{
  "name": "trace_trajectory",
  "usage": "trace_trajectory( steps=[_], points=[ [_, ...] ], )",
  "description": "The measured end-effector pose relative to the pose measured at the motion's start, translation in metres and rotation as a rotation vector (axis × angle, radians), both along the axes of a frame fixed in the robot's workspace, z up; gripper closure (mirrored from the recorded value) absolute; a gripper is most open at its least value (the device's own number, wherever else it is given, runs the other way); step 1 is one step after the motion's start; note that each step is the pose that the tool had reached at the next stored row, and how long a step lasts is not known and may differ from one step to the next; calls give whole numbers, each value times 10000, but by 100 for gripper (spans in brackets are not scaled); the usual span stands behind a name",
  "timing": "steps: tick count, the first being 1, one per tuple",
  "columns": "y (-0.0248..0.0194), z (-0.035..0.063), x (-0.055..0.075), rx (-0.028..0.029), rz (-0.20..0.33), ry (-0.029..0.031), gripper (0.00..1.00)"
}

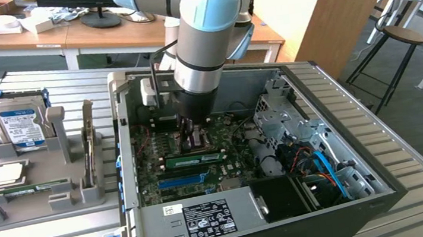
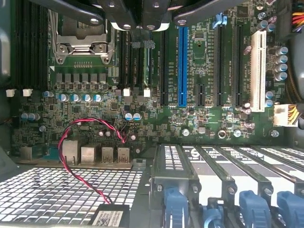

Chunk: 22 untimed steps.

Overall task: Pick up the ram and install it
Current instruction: 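Insert the ram into the slot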

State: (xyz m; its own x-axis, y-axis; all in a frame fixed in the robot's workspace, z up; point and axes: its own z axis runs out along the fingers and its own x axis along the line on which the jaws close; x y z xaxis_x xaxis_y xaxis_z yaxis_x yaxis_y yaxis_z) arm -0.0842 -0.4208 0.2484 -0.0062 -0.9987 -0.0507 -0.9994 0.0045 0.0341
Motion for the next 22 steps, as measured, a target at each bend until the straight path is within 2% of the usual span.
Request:
trace_trajectory(
  steps=[5,22],
  points=[
    [-1,-2,0,0,0,0,90],
    [-1,-101,-2,-1,1,-1,90]
  ],
)
